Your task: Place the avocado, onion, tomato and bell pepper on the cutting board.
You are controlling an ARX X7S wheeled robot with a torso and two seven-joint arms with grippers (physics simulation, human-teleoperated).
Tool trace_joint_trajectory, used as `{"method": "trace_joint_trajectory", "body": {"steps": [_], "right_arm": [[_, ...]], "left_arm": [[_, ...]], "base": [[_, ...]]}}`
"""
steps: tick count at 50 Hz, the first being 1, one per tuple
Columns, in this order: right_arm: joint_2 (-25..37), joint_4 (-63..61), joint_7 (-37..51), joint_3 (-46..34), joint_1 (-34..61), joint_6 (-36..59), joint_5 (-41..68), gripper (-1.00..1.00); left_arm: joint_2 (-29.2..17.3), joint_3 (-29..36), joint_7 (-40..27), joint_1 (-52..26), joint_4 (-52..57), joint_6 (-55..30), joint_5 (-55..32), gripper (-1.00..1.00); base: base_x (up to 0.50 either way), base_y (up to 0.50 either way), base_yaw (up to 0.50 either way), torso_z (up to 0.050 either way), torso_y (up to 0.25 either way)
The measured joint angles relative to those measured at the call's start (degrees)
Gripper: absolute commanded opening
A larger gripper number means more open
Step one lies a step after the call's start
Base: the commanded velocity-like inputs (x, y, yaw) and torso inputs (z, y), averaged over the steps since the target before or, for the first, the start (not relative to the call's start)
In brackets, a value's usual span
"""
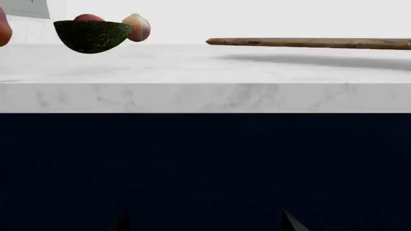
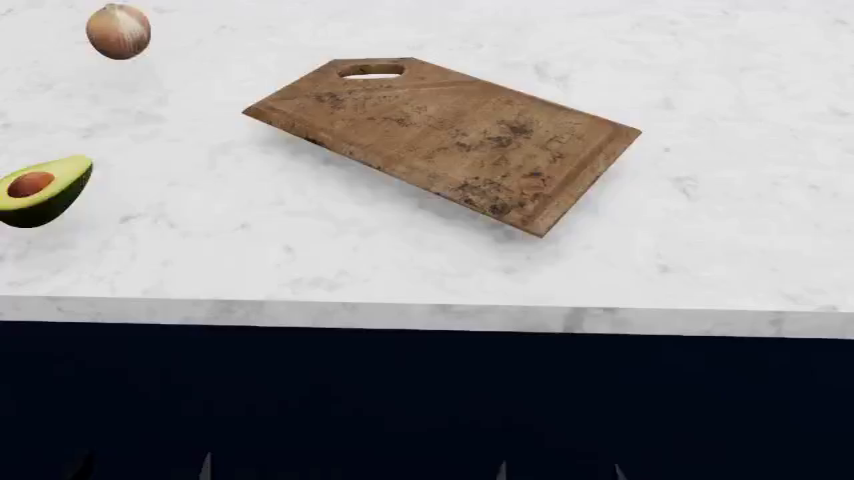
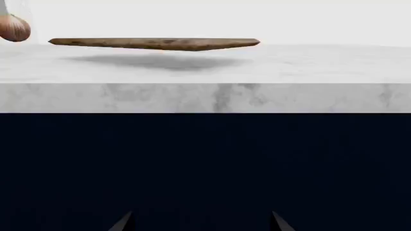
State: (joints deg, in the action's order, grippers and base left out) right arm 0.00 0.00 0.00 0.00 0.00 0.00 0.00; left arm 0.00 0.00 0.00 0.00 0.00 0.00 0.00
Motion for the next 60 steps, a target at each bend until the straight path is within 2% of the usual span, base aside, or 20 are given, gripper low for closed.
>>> {"method": "trace_joint_trajectory", "body": {"steps": [24, 31, 43, 52, 60], "right_arm": [[2.5, 0.7, 3.6, -2.9, 0.2, 0.3, 2.4, 1.0], [3.4, -2.0, 5.4, -4.1, 0.3, 3.8, 1.4, 1.0], [5.4, -17.8, 6.7, -6.7, 3.5, 22.2, -1.8, 1.0], [6.7, -30.1, 5.6, -8.2, 8.8, 39.1, -2.8, 1.0], [8.9, -37.8, 3.3, -9.0, 15.9, 52.6, -2.9, 1.0]], "left_arm": [[-2.6, 2.3, -2.5, -0.2, -0.2, -0.6, -3.9, 1.0], [-3.6, 3.3, -3.4, 0.2, 1.8, -1.2, -4.0, 1.0], [-6.7, 3.6, -4.4, -0.7, 15.3, -13.5, -6.2, 1.0], [-9.8, 2.3, -4.9, -5.0, 26.9, -28.3, -9.3, 1.0], [-12.9, 1.5, -4.6, -10.1, 31.3, -37.6, -10.8, 1.0]], "base": [[0.0, 0.0, 0.0, 0.0, 0.0], [0.0, 0.0, 0.0, 0.0, 0.0], [0.0, 0.0, 0.0, 0.0, 0.0], [0.0, 0.0, 0.0, 0.0, 0.0], [0.0, 0.0, 0.0, 0.0, 0.0]]}}
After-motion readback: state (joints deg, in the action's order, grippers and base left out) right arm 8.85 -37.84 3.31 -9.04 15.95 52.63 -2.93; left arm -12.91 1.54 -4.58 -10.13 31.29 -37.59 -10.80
